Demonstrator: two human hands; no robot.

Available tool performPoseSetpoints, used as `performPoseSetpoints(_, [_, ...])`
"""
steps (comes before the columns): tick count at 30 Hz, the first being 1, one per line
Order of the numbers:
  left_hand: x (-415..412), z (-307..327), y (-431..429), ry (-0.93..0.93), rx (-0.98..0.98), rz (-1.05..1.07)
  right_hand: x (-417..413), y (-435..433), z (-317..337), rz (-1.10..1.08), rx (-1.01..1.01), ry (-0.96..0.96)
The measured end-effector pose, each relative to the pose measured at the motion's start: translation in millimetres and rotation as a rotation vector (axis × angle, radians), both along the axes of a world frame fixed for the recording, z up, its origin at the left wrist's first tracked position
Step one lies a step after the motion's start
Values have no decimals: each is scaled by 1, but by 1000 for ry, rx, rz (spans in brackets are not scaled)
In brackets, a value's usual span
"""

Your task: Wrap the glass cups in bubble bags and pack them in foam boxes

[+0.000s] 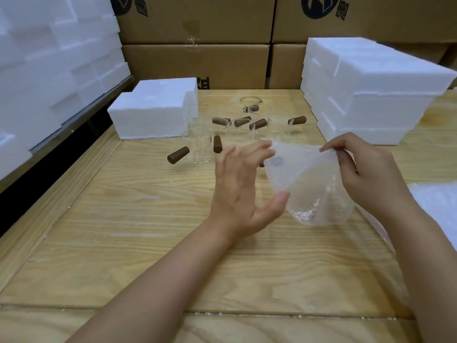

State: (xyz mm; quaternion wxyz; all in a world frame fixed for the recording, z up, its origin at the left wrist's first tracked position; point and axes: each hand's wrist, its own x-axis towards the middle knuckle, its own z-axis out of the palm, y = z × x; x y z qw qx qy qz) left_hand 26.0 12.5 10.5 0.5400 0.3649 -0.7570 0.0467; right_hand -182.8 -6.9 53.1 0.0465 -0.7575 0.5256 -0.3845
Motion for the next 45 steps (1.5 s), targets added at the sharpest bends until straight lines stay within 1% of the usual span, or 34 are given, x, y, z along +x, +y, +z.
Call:
performPoseSetpoints(2, [-5,0,3,-35,41,33,0,1,-1,12,10,2])
performPoseSetpoints(4, [-10,0,4,-66,48,118,1,2,-1,24,26,-16])
performPoseSetpoints(6, [-12,-2,4,-87,-1,184,2,4,0,28,18,-47])
performPoseSetpoints(8, [-12,-4,2,-80,-39,205,5,7,2,30,-10,-66])
performPoseSetpoints(10, [-10,-2,0,-50,-19,197,9,12,3,47,-24,-115])
performPoseSetpoints(11, [-10,-2,0,-40,-9,185,11,14,4,71,-15,-172])
performPoseSetpoints(13, [-11,-2,2,-62,-5,115,18,14,9,133,41,-322])
performPoseSetpoints(14, [-12,-3,3,-94,0,65,22,11,12,146,70,-345])
performPoseSetpoints(15, [-12,-4,4,-131,16,18,25,7,14,144,84,-305])
performPoseSetpoints(18, [-11,-6,6,-211,94,-80,38,-13,22,164,111,-33])
performPoseSetpoints(20, [-10,-6,6,-215,140,-110,50,-29,24,227,161,131])
performPoseSetpoints(23, [-8,-7,5,-203,164,-118,66,-51,20,258,300,345])
performPoseSetpoints(25, [-7,-9,5,-209,164,-136,71,-62,16,257,361,410])
performPoseSetpoints(28, [-8,-10,3,-226,166,-177,73,-74,13,201,360,498])
performPoseSetpoints(32, [-8,-13,2,-223,184,-201,76,-83,5,136,302,668])
performPoseSetpoints(34, [-9,-13,2,-179,200,-190,77,-86,0,137,251,721])
performPoseSetpoints(37, [-10,-12,0,-82,235,-155,77,-89,-4,165,233,684])
performPoseSetpoints(39, [-9,-10,-1,4,269,-111,75,-86,-5,166,186,594])
performPoseSetpoints(42, [-8,-8,-4,138,343,-42,73,-75,3,137,95,346])
performPoseSetpoints(45, [-5,-5,-8,283,450,1,67,-65,19,161,113,60])
